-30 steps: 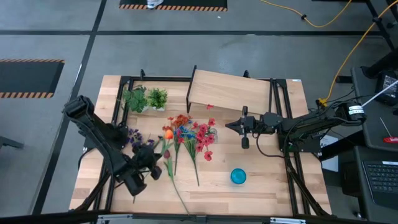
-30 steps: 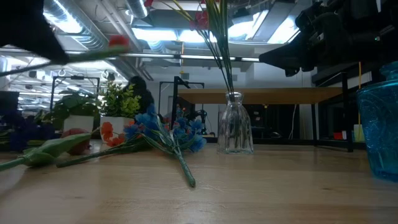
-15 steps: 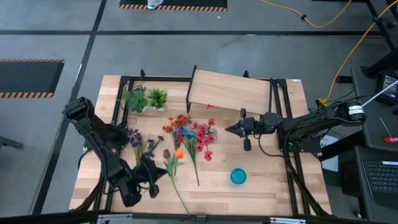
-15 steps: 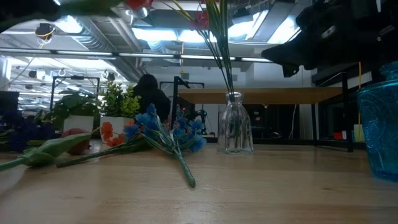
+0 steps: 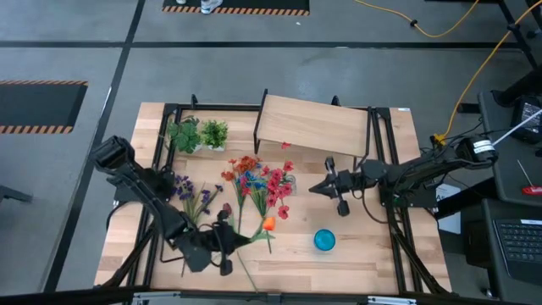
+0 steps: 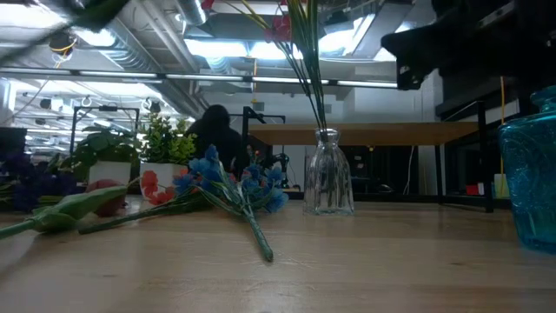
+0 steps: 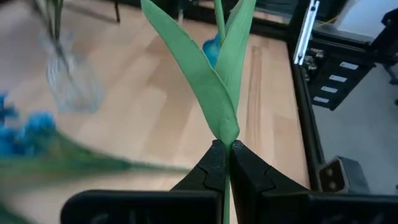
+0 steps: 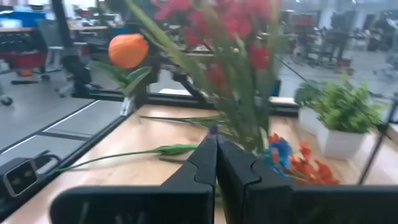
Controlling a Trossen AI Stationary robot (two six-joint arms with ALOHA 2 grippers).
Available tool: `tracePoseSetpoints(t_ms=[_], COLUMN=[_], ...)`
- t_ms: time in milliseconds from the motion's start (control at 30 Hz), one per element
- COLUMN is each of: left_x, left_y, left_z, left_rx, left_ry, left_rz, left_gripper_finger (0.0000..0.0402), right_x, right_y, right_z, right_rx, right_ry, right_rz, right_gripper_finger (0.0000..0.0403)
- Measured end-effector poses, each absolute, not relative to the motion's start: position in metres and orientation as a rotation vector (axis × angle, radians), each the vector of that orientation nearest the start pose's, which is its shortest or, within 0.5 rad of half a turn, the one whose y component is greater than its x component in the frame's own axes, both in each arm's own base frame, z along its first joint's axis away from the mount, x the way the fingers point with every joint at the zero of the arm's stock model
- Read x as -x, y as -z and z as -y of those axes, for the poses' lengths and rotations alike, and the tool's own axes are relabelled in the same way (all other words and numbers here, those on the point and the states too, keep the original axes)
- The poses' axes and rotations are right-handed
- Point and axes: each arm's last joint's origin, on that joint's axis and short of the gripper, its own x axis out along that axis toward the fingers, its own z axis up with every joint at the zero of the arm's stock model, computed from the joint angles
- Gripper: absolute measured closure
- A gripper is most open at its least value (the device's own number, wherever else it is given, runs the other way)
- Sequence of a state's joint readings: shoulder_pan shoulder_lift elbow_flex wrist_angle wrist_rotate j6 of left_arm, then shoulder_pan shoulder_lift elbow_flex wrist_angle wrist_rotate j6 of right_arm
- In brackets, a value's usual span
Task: Pick and place flowers into a vace then onto a shelf
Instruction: Put the orange tulip into the transparent vase
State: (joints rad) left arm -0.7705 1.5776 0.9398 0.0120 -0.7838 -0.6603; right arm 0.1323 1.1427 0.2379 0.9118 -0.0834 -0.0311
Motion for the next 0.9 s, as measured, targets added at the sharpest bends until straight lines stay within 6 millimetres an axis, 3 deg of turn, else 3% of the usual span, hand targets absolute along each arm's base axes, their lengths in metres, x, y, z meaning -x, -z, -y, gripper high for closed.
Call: tracePoseSetpoints(t_ms=[367, 700, 900], left_x=[-0.291, -0.316, -0.324], left_y=[-0.234, -0.244, -0.248], left_z=[0.175, 0.139, 0.123], left_rx=[0.053, -0.013, -0.049], left_ry=[-0.014, 0.036, 0.023], left_rz=[-0.335, -0.256, -0.22], left_gripper_finger=[0.0398, 0.0398, 0.0398], right_x=[-0.2, -0.197, -0.206], right_y=[-0.192, -0.199, -0.21], right_z=[-0.049, -0.059, -0.063], right_rx=[0.084, 0.101, 0.093], right_ry=[-0.308, -0.358, -0.362], right_rz=[0.051, 0.126, 0.155], right_gripper_finger=[0.0384, 0.0309, 0.0281])
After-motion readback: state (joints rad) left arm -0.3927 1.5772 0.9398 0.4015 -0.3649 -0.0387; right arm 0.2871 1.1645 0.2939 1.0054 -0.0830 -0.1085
